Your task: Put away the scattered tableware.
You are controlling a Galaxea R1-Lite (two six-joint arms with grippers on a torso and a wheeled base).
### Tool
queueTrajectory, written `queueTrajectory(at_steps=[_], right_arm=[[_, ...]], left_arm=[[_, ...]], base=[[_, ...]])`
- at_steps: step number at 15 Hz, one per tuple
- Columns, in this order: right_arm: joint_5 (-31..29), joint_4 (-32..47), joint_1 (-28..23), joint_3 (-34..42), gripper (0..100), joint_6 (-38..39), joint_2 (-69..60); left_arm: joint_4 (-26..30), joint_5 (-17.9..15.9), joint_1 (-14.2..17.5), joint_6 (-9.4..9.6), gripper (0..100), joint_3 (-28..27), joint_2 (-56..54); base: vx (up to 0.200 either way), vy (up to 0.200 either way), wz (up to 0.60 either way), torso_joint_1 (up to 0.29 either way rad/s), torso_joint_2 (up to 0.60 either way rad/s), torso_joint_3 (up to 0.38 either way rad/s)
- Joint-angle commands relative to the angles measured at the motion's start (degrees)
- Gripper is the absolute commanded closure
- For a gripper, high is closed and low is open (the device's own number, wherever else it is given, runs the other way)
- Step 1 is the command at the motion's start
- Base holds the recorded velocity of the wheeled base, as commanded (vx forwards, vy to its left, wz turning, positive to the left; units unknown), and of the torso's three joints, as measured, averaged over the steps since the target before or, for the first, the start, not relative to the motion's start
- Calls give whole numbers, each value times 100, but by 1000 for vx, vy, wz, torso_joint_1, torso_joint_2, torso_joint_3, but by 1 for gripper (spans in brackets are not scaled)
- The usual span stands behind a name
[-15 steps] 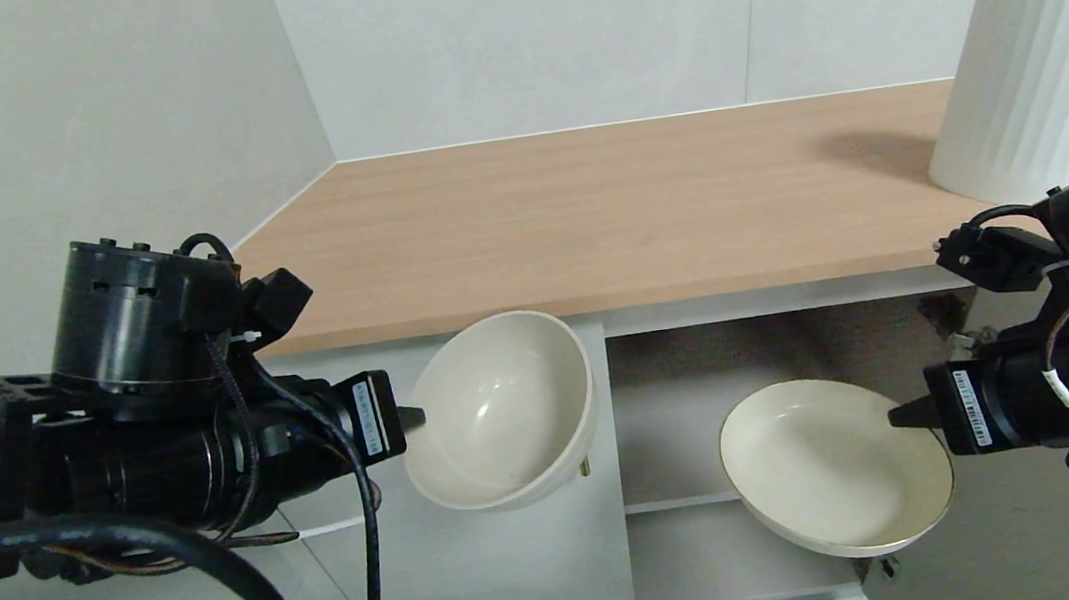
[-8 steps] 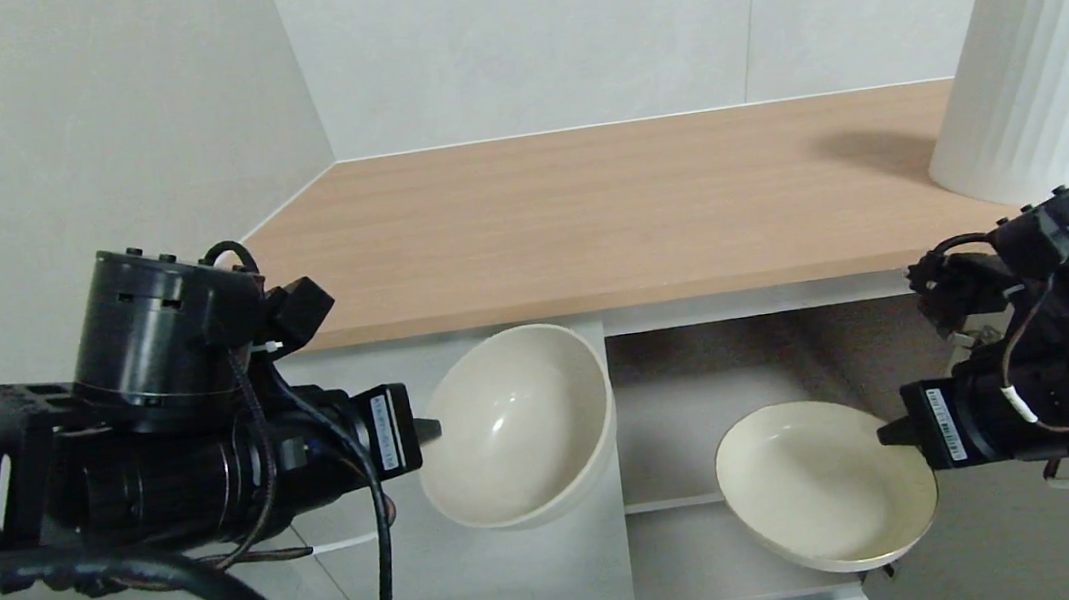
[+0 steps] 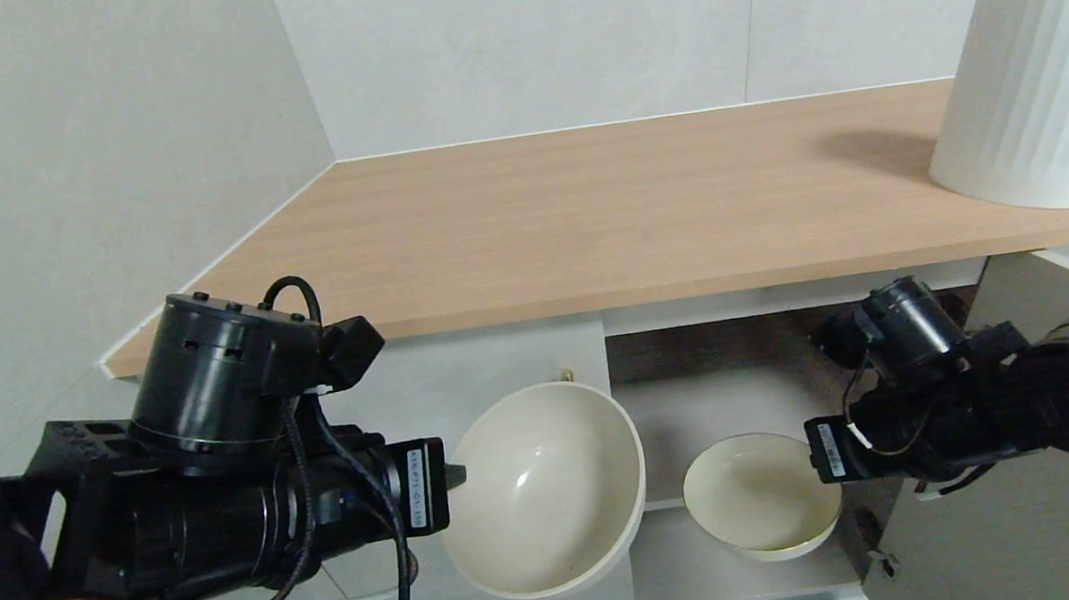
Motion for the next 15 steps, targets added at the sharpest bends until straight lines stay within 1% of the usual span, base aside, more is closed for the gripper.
queueTrajectory(at_steps=[1,3,4,5,6,7,8,9,12,15], right_arm=[[-67,-984,-156,255,100,5,1207],[-182,-1529,-305,281,100,14,1638],[-287,-1951,-437,281,100,40,1928],[-331,-2179,-481,273,100,111,2069],[-480,-2583,-490,281,100,251,2324],[-568,-2742,-490,281,100,260,2394],[-753,-3111,-507,281,100,269,2526],[-779,-3260,-507,273,100,260,2596],[-797,-3330,-613,176,100,269,2745],[-1008,-3436,-727,-35,100,269,2912]], left_arm=[[11,3,-21,-5,100,2,39],[19,12,-30,-5,100,2,57],[19,12,-30,-5,100,2,66],[19,12,-39,-5,100,2,66],[19,12,-48,-5,100,11,75],[19,12,-48,-5,100,11,75],[19,21,-48,-14,100,11,92],[19,21,-48,-14,100,11,101],[19,21,-48,-5,100,11,110],[19,21,-74,-5,100,20,136]], base=[[0,0,0,0,0,0],[0,0,0,0,0,0],[0,0,0,0,0,0],[0,0,0,0,0,0],[0,0,0,0,0,0],[0,0,0,0,0,0],[0,0,0,0,0,0],[0,0,0,0,0,0],[0,0,0,0,0,0],[0,0,0,0,0,0]])
